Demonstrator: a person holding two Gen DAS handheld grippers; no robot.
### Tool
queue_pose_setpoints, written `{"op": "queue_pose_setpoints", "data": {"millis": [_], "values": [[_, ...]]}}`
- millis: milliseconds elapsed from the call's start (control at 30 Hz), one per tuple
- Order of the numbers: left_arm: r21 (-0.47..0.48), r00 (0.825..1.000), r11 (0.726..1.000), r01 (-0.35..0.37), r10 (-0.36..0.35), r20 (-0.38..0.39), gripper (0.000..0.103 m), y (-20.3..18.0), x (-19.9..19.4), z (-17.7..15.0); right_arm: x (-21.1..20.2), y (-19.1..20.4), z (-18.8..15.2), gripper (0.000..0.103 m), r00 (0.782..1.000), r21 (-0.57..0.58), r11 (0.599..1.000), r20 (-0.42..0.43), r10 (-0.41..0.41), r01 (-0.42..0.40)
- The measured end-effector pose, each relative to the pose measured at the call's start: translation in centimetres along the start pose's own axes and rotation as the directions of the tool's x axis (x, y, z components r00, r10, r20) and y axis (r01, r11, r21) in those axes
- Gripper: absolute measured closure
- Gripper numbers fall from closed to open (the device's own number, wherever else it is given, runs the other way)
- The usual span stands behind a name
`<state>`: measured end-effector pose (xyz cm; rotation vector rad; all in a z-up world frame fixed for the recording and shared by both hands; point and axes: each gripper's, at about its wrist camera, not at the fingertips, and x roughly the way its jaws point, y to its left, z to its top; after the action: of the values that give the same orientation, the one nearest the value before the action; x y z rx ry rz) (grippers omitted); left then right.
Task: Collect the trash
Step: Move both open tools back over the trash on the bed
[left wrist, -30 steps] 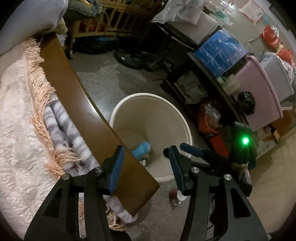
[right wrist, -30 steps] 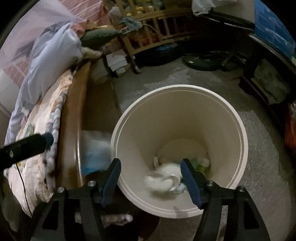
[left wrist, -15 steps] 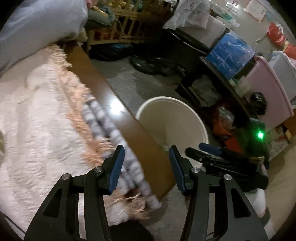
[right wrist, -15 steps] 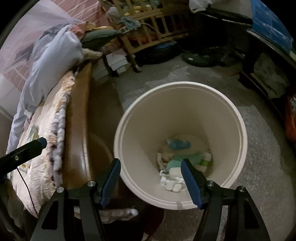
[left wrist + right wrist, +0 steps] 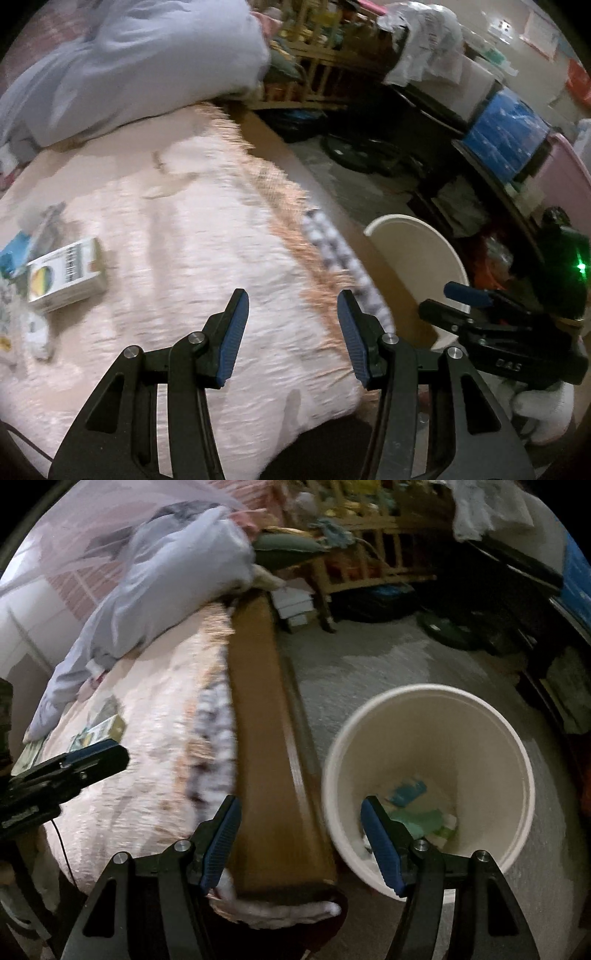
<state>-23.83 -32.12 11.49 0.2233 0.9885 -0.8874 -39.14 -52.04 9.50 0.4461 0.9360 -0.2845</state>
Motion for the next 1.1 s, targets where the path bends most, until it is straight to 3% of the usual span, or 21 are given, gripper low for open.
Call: {"op": "queue_pose_setpoints", "data": {"millis": [567, 767, 1100], "values": [[-0.138, 0.985, 0.976, -0.169, 0.173, 0.018, 0.055, 9.9, -3.7, -2.7, 3.6, 11.4, 1.1, 0.036, 0.992, -0.199, 0.973, -0.07, 0.102, -0.114], [-0.207, 0.971, 0.95, -0.233, 0.241, 0.01, 0.055, 14.5, -5.4, -3.9, 5.1, 15.4, 1.6, 0.034, 0.985, -0.251, 0.954, -0.097, 0.142, -0.162], [-0.347, 0.941, 0.882, -0.32, 0.339, -0.006, 0.055, 22.8, -8.3, -5.6, 9.2, 22.7, 2.4, 0.032, 0.972, -0.367, 0.905, -0.173, 0.162, -0.216]]}}
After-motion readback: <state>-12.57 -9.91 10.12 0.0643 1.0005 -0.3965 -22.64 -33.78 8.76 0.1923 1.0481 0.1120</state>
